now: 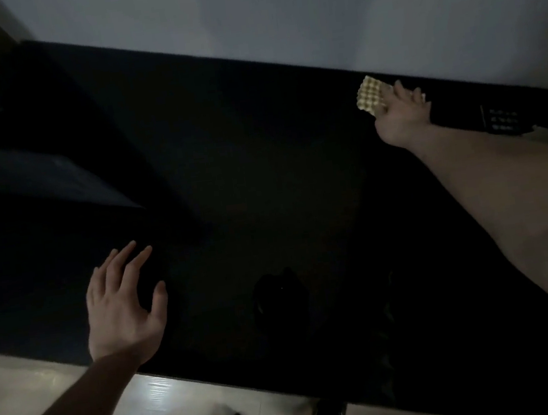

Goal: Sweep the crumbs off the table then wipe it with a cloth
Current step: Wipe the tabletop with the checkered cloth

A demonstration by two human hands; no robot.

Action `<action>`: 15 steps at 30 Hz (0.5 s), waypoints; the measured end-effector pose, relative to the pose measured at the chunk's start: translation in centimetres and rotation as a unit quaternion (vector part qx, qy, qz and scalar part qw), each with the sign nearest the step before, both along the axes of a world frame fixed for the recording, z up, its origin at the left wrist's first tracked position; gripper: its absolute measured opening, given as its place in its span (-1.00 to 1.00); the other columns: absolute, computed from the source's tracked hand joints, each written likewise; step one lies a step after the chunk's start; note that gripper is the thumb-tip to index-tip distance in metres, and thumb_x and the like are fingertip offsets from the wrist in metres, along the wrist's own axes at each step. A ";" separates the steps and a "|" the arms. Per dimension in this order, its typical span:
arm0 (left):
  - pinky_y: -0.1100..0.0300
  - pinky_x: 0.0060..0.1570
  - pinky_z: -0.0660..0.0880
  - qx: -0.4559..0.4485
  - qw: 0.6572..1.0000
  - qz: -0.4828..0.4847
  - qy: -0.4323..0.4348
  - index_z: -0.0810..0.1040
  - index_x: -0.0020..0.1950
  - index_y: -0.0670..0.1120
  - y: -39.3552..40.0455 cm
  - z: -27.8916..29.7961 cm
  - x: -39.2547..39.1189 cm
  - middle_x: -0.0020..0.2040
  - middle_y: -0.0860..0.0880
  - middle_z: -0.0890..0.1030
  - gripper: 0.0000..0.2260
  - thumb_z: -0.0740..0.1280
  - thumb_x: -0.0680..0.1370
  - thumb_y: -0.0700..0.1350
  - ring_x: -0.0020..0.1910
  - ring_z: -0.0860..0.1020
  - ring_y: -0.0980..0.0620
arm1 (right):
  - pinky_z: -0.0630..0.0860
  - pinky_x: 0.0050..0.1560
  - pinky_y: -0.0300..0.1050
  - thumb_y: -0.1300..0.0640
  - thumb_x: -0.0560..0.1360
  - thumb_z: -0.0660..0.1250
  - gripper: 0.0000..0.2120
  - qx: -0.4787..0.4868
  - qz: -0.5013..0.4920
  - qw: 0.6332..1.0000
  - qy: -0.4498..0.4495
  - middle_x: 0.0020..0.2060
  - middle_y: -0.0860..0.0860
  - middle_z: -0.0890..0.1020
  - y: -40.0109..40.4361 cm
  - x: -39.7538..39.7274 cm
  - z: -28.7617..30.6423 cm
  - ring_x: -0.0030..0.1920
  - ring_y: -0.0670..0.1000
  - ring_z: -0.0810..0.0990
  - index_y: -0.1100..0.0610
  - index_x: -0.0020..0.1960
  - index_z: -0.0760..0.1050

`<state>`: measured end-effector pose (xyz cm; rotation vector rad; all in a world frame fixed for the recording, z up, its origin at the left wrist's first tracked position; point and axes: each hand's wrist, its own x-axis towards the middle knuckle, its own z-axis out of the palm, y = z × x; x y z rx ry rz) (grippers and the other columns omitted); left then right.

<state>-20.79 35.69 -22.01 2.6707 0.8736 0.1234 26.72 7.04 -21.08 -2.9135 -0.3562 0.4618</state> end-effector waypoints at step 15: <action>-0.13 0.57 0.10 -0.011 1.000 0.004 -0.002 0.34 0.53 0.03 -1.0 1.0 -0.3 0.57 -0.01 0.30 -0.42 0.14 0.52 0.16 0.60 0.17 -0.11 | 0.01 0.66 0.14 0.13 0.67 0.11 -0.49 0.111 0.170 0.978 -0.050 0.64 0.01 0.24 -10.6 -31.2 -1.0 0.67 0.12 0.07 0.06 0.61 0.29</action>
